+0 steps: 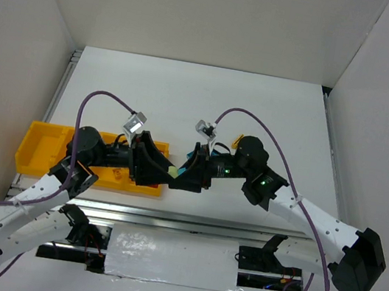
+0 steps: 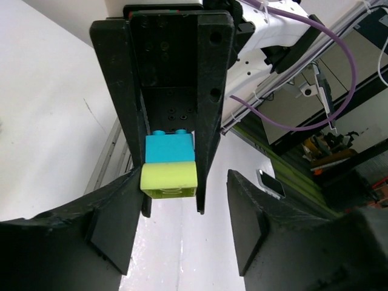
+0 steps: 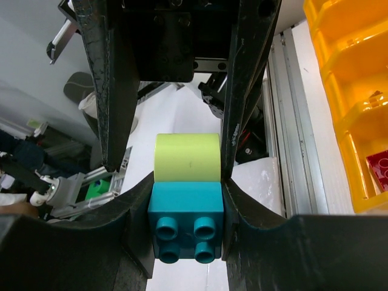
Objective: Sort the legos into containers by color
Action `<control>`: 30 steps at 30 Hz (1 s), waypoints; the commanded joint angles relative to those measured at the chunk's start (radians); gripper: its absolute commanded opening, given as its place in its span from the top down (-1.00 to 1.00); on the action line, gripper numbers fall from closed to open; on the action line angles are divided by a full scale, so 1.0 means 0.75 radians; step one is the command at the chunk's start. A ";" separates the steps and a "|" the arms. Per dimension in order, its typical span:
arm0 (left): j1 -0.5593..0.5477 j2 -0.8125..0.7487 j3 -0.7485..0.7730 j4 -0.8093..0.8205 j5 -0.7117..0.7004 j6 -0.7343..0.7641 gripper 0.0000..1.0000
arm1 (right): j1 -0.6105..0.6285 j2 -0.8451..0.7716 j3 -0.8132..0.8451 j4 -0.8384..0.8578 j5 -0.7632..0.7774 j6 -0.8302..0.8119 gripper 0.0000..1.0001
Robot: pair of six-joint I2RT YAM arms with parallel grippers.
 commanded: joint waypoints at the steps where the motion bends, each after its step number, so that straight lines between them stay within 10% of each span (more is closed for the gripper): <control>1: -0.018 0.006 0.005 0.052 -0.017 0.027 -0.35 | 0.011 0.015 0.075 0.008 0.033 -0.032 1.00; 15: -0.026 0.063 0.025 0.086 -0.036 0.008 0.20 | 0.035 0.029 0.075 -0.033 0.060 -0.075 1.00; 21: -0.026 0.053 0.031 0.074 -0.036 0.019 1.00 | 0.037 0.029 0.061 -0.013 0.025 -0.077 0.90; 24: -0.026 0.045 0.013 0.137 -0.003 0.000 1.00 | 0.035 0.017 0.042 0.041 -0.022 -0.069 0.25; 25: -0.026 0.033 0.005 0.158 0.005 -0.004 1.00 | 0.035 0.011 0.026 0.057 -0.044 -0.065 -0.59; 26: -0.026 0.025 -0.008 0.186 0.023 -0.010 1.00 | 0.037 -0.004 0.020 0.069 -0.049 -0.065 -0.85; 30: -0.026 -0.016 -0.002 0.128 0.030 0.029 1.00 | 0.033 -0.053 0.015 -0.023 0.000 -0.118 -0.99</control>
